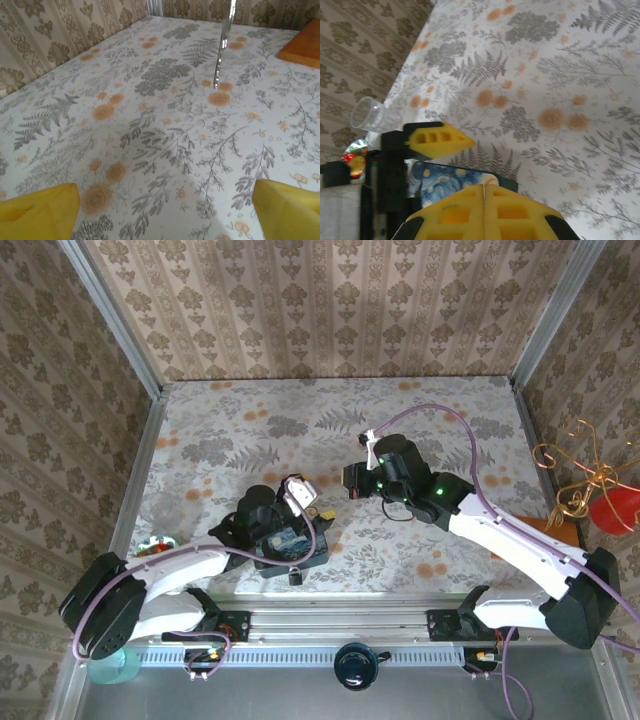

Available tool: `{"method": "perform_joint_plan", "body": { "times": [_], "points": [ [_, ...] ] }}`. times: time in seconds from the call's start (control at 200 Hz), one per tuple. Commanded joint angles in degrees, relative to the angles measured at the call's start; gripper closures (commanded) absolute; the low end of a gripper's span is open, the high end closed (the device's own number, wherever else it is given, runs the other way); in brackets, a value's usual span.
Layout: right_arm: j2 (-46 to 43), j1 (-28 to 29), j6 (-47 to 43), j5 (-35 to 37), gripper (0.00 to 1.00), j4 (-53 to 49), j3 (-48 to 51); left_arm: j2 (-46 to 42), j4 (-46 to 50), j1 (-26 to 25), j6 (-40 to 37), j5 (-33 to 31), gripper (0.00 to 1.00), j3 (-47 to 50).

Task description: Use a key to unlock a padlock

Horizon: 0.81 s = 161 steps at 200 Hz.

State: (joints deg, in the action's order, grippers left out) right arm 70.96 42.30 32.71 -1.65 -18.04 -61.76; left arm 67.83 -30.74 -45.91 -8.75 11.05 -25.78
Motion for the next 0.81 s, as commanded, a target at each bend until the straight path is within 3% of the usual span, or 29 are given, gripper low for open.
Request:
{"method": "perform_joint_plan", "body": {
  "times": [0.0,0.09,0.245,0.335,0.435,0.605,0.8],
  "points": [
    [0.82,0.77,-1.30,-1.88,1.00,2.32,-1.85,0.88,-7.11,1.86,-3.65,5.24,0.19,-2.52],
    [1.01,1.22,-1.24,-2.39,1.00,2.90,-2.16,1.36,-8.40,2.82,-2.29,8.28,0.31,-2.68],
    [1.57,1.59,-0.59,-3.58,1.00,4.45,-2.20,1.53,-10.47,3.99,0.23,11.32,0.36,-1.93],
    [1.98,2.03,0.05,-4.71,1.00,6.25,-2.14,1.34,-9.79,4.07,0.41,13.04,0.44,-2.16],
    [2.60,2.53,0.08,-4.77,1.00,6.83,-2.55,1.03,-8.87,4.31,0.28,15.21,0.61,-2.34],
    [2.74,2.86,-0.28,-4.33,1.00,7.04,-2.80,0.33,-11.12,4.34,1.27,15.48,0.66,-1.05],
    [3.24,2.99,0.51,-4.43,1.00,7.98,-2.55,0.28,-10.94,4.68,1.20,16.63,0.81,-1.24]
  ]
}}
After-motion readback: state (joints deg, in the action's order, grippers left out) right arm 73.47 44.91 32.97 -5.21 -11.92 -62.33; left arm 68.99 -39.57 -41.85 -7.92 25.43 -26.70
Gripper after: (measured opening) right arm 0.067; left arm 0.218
